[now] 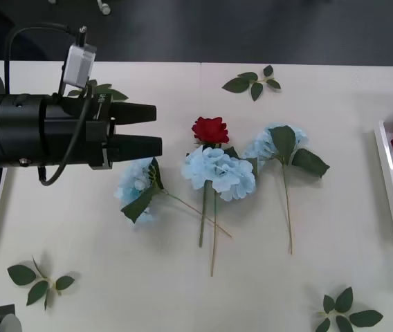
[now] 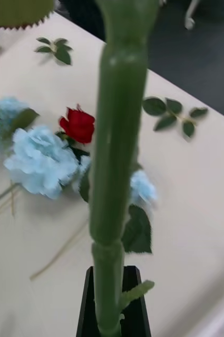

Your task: Put the red flowers into the right box and the blue flowers into the left box

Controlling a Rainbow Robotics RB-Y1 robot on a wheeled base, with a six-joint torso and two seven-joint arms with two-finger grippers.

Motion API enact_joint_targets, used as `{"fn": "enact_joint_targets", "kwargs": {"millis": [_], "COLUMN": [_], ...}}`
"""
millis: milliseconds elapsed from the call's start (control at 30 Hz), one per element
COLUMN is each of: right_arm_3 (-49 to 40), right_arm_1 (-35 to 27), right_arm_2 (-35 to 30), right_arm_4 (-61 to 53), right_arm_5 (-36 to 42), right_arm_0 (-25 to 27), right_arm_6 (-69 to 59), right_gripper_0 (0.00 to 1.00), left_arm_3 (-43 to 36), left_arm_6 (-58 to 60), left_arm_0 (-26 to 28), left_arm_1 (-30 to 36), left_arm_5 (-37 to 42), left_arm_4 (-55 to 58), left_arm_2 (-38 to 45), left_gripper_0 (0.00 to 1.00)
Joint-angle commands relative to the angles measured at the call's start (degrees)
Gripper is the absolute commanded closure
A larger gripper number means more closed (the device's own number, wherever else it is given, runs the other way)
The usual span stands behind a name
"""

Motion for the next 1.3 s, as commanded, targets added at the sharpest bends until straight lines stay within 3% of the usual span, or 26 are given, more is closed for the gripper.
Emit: {"fn": "enact_joint_targets", "kwargs": {"millis": [33,433,867,1067,1300], "right_arm_3": [3.2,6.2,6.1,6.0,6.1], "right_arm_1": [0.8,1.2,1.4,1.5,3.2], "right_arm_2": [-2.6,-6.0,2.3,7.0,9.1], "right_arm_4": [6.2,27.7,45.1,52.6,59.2], "right_arm_5": [3.0,5.0,4.1,3.4,3.8], "right_arm_0": [-0.4,3.6,3.7,3.6,4.1], "right_arm_6": [-2.4,-8.6,-21.6,-27.7,-33.5], "right_gripper_0": [1.0,1.0,1.0,1.0,1.0], "left_arm_3": [-0.8,-7.8,-13.3,-14.4,-14.9], "left_arm_6": [8.2,31.5,47.6,53.9,69.7], "left_arm_0": [1.2,1.8,1.7,1.2,-1.8], "left_arm_1": [1.3,1.4,1.4,1.2,1.2], "left_arm_5": [-2.8,-6.2,-6.4,-3.6,5.3], "left_arm_4": [0.2,-19.0,-38.9,-47.9,-54.6], "left_arm_2": [2.3,-1.4,-11.3,-15.4,-18.6], "left_gripper_0": [0.0,0.0,0.0,0.0,0.0]}}
